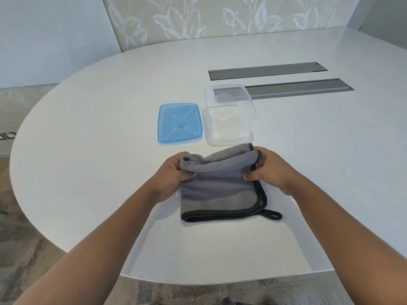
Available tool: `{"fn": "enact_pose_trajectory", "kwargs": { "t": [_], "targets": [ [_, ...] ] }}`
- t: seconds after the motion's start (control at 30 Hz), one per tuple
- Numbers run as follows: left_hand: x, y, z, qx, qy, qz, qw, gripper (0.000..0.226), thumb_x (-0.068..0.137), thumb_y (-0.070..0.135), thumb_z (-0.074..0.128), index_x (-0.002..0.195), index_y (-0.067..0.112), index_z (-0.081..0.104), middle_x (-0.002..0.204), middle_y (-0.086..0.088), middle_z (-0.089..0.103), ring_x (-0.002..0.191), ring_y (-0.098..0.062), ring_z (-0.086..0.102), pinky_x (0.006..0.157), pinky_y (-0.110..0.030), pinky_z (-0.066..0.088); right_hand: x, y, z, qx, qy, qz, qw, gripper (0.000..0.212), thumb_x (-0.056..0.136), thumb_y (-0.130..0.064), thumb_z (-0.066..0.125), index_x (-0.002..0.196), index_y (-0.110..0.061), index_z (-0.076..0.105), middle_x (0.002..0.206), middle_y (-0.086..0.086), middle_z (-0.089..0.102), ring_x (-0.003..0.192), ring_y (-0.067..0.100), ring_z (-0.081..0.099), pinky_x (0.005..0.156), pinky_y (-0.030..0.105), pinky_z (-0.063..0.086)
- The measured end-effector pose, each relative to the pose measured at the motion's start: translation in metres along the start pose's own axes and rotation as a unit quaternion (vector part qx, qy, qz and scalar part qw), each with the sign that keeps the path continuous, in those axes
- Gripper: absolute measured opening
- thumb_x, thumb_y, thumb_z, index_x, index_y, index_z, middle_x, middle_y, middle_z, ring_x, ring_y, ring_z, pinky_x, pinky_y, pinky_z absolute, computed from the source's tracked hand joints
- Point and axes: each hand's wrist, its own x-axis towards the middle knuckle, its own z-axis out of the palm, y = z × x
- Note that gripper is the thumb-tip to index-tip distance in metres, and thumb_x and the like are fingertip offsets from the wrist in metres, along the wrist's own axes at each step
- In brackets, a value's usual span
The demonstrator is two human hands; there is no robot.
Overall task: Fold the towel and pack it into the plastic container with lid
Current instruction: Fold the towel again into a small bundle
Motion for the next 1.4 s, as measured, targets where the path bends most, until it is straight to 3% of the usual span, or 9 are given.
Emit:
{"fn": "enact_pose_trajectory", "kwargs": {
  "t": [0.13, 0.37, 0.5, 0.67, 0.8, 0.9, 1.03, 1.17, 1.4],
  "targets": [
    [-0.009, 0.001, -0.006, 0.070, -0.033, -0.001, 0.997, 0.046, 0.086, -0.001, 0.079, 0.126, 0.016, 0.065, 0.121, -0.006, 0.073, 0.112, -0.022, 0.070, 0.092, -0.036, 0.059, -0.011, 0.003, 0.004, -0.006, -0.001, -0.065, 0.998, 0.041, 0.081, 0.002, 0.081, 0.111, -0.024, 0.075, 0.106, -0.007, 0.079, 0.100, 0.012, 0.074, 0.080, 0.023, 0.057],
    [-0.017, -0.004, -0.004, 0.299, 0.054, 0.131, 0.944, 0.031, 0.077, -0.013, 0.069, 0.080, 0.018, 0.066, 0.081, 0.003, 0.067, 0.074, -0.007, 0.057, 0.069, -0.021, 0.047, -0.019, 0.009, 0.004, 0.005, -0.034, -0.115, 0.993, 0.039, 0.072, 0.014, 0.056, 0.073, -0.024, 0.068, 0.101, 0.006, 0.071, 0.092, 0.021, 0.065, 0.077, 0.035, 0.052],
    [-0.022, -0.011, 0.000, 0.406, 0.032, 0.229, 0.884, 0.045, 0.069, -0.009, 0.067, 0.077, 0.033, 0.053, 0.086, 0.016, 0.052, 0.079, -0.011, 0.048, 0.069, -0.020, 0.038, -0.016, 0.017, 0.001, 0.012, -0.040, -0.115, 0.992, 0.054, 0.078, 0.030, 0.037, 0.074, -0.013, 0.069, 0.115, 0.008, 0.066, 0.106, 0.025, 0.063, 0.083, 0.037, 0.054],
    [-0.027, -0.016, 0.003, 0.550, 0.017, 0.346, 0.760, 0.007, 0.079, 0.010, 0.055, 0.083, 0.015, 0.057, 0.093, 0.005, 0.057, 0.077, -0.021, 0.043, 0.067, -0.030, 0.040, -0.015, 0.021, 0.001, 0.027, -0.038, -0.107, 0.993, 0.042, 0.083, 0.030, 0.041, 0.080, -0.002, 0.068, 0.109, 0.006, 0.067, 0.094, 0.015, 0.066, 0.076, 0.023, 0.055],
    [-0.028, -0.013, 0.004, 0.562, 0.007, 0.309, 0.767, 0.032, 0.075, 0.004, 0.074, 0.103, 0.015, 0.064, 0.110, 0.002, 0.065, 0.089, -0.024, 0.057, 0.078, -0.038, 0.050, -0.017, 0.019, -0.007, -0.081, -0.023, -0.101, 0.991, 0.046, 0.087, 0.015, 0.059, 0.099, -0.028, 0.073, 0.121, -0.008, 0.069, 0.107, 0.013, 0.067, 0.087, 0.020, 0.054],
    [-0.032, -0.009, 0.001, 0.551, -0.029, 0.269, 0.789, 0.056, 0.078, 0.020, 0.070, 0.133, 0.022, 0.058, 0.129, 0.008, 0.064, 0.112, -0.016, 0.059, 0.098, -0.023, 0.043, -0.024, 0.015, -0.010, -0.170, -0.036, -0.124, 0.977, 0.068, 0.081, 0.006, 0.072, 0.121, -0.048, 0.064, 0.132, -0.031, 0.058, 0.124, -0.010, 0.051, 0.094, 0.003, 0.038],
    [-0.035, -0.007, 0.004, 0.541, -0.059, 0.262, 0.797, 0.062, 0.084, 0.026, 0.058, 0.146, 0.024, 0.053, 0.138, 0.010, 0.062, 0.123, -0.013, 0.057, 0.106, -0.020, 0.039, -0.030, 0.016, -0.004, -0.179, -0.020, -0.182, 0.967, 0.084, 0.072, 0.016, 0.056, 0.119, -0.053, 0.069, 0.136, -0.033, 0.056, 0.131, -0.006, 0.046, 0.082, 0.007, 0.044],
    [-0.033, -0.015, 0.000, 0.577, -0.028, 0.284, 0.765, 0.061, 0.084, 0.012, 0.072, 0.143, 0.024, 0.061, 0.142, 0.007, 0.062, 0.128, -0.025, 0.060, 0.098, -0.047, 0.051, -0.025, 0.020, 0.000, -0.190, 0.050, -0.227, 0.954, 0.086, 0.070, 0.029, 0.048, 0.106, -0.045, 0.075, 0.117, -0.016, 0.058, 0.113, 0.005, 0.052, 0.086, 0.021, 0.046],
    [-0.037, -0.020, 0.006, 0.632, 0.029, 0.348, 0.692, 0.051, 0.082, 0.019, 0.057, 0.132, 0.022, 0.069, 0.128, 0.003, 0.068, 0.096, -0.031, 0.055, 0.077, -0.043, 0.052, -0.031, 0.013, 0.002, -0.145, 0.044, -0.142, 0.978, 0.075, 0.086, 0.012, 0.055, 0.103, -0.060, 0.070, 0.100, -0.024, 0.073, 0.097, -0.004, 0.065, 0.083, 0.012, 0.051]
  ]
}}
